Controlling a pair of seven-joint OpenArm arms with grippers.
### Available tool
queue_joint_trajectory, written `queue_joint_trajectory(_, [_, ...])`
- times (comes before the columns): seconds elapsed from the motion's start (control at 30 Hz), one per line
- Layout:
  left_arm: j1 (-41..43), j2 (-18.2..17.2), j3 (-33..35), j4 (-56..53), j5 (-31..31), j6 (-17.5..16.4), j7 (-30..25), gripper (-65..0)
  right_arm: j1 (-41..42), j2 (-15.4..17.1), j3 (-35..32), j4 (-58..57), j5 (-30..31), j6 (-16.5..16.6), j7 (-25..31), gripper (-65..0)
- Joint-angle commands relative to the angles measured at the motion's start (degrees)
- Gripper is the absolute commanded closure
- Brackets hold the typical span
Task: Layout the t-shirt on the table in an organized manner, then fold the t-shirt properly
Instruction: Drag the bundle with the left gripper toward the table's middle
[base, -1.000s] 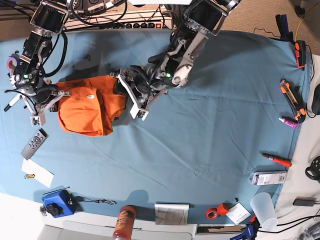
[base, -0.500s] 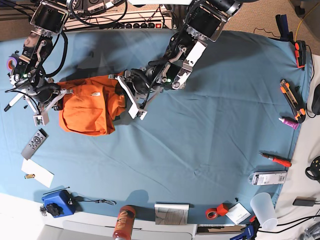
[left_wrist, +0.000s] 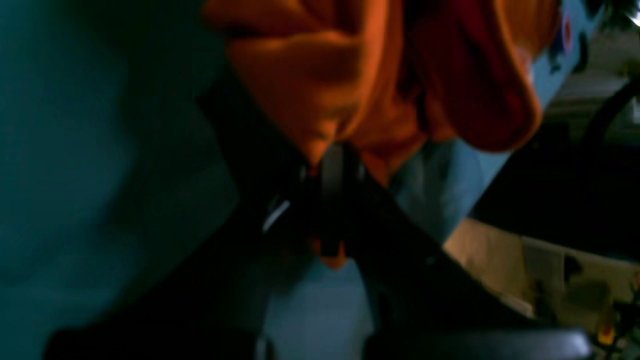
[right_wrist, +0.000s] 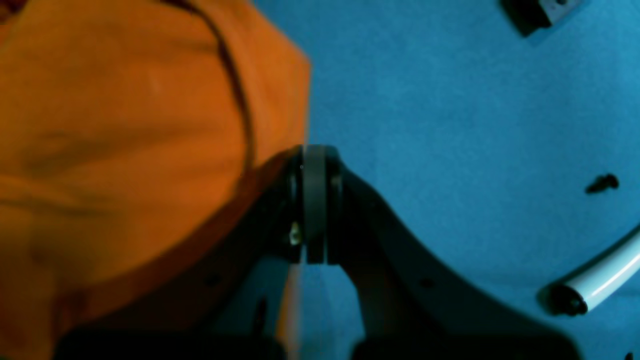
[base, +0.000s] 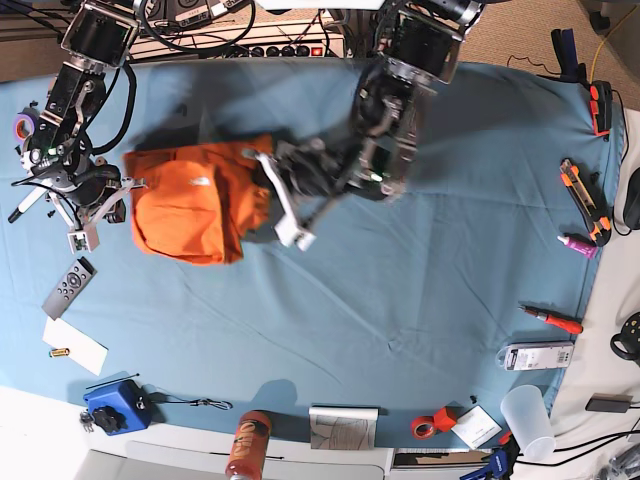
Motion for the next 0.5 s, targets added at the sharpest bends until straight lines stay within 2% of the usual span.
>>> queue_joint_trajectory(0.0, [-0.9,1.4,-1.5,1.3,-1.0,-2.2,0.8,0.0,0.9,1.0,0.2,0.9,0.6,0.1,1.2,0.0])
queue_joint_trajectory(0.07, [-1.4,0.8,-4.2,1.4,-1.0,-6.0,2.5,0.0,0.9,1.0,0.2,0.9,0.6,0.1,1.2,0.0])
queue_joint_trajectory(0.13, [-2.3,-2.0,-5.0,1.3,-1.0,-8.2,2.8,0.0,0.9,1.0,0.2,0.9,0.6,0.1,1.2,0.0])
queue_joint_trajectory(0.3, [-8.7,-10.1,-3.5,1.0,-0.7,-8.8,1.8,0.0,0.9,1.0,0.2,0.9,0.6,0.1,1.0,0.0])
queue_joint_trajectory(0.4, [-14.0,-12.4,0.1,-0.5,1.6,-8.8,1.0,0.0,0.9,1.0,0.2,0.9,0.6,0.1,1.0,0.0])
queue_joint_trajectory(0.47, [-17.4,-12.9,4.4,-2.5,2.7,-10.7,0.0,0.0,0.9,0.9,0.2,0.9,0.6,0.1,1.0,0.0])
